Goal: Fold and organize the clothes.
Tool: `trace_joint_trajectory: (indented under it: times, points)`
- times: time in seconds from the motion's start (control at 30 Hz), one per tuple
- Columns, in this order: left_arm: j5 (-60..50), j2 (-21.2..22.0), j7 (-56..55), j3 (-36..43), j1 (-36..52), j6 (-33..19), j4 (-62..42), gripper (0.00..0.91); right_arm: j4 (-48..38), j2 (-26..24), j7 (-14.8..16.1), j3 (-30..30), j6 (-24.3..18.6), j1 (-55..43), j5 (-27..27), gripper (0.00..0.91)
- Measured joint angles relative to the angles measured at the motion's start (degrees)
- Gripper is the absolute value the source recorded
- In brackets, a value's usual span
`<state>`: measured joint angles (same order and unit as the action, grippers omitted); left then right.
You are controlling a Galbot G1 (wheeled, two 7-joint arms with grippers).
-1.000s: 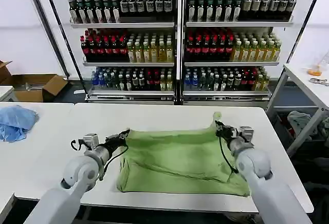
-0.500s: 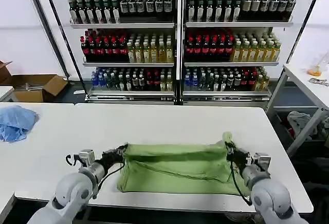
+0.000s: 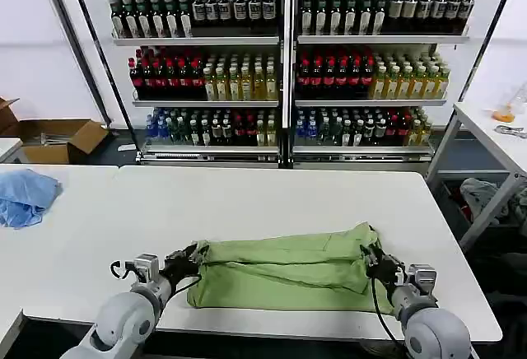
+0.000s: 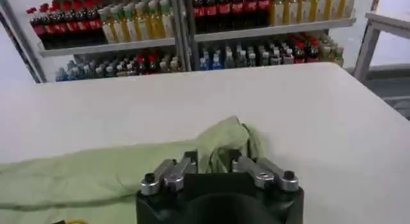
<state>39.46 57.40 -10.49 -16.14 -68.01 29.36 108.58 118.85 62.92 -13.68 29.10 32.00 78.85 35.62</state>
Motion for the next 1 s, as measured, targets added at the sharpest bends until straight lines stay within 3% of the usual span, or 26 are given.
trace_joint_trajectory:
  times: [0.37,0.4,0.47,0.5,0.6,1.0]
  points:
    - [-7.79,6.06,-5.61,1.24,-3.88,-3.66,1.73,0.907,1.66,1.57,-0.17,0.89,-0.71,4.15,-2.28,0.907]
    - [-8.56,6.73,-5.98,1.4,-3.94,-3.94,1.49,0.736,1.7,1.62,-0.18,1.0,-0.74,4.32,-2.37,0.907]
    - [-10.18,8.07,-6.78,1.62,-4.01,-4.46,0.82,0.534,1.78,1.72,-0.18,1.09,-0.8,4.6,-2.47,0.907]
    - [-10.87,8.62,-7.12,1.67,-4.11,-4.69,0.48,0.363,1.81,1.75,-0.18,1.14,-0.81,4.71,-2.53,0.907]
    - [-12.74,9.96,-7.74,1.91,-4.65,-5.35,-0.47,0.071,1.87,1.85,-0.22,1.15,-0.83,4.85,-2.67,0.907]
    - [-15.98,12.91,-8.43,1.74,-6.68,-7.01,-1.94,0.02,1.56,1.99,-0.42,0.76,-0.81,4.19,-2.84,0.907]
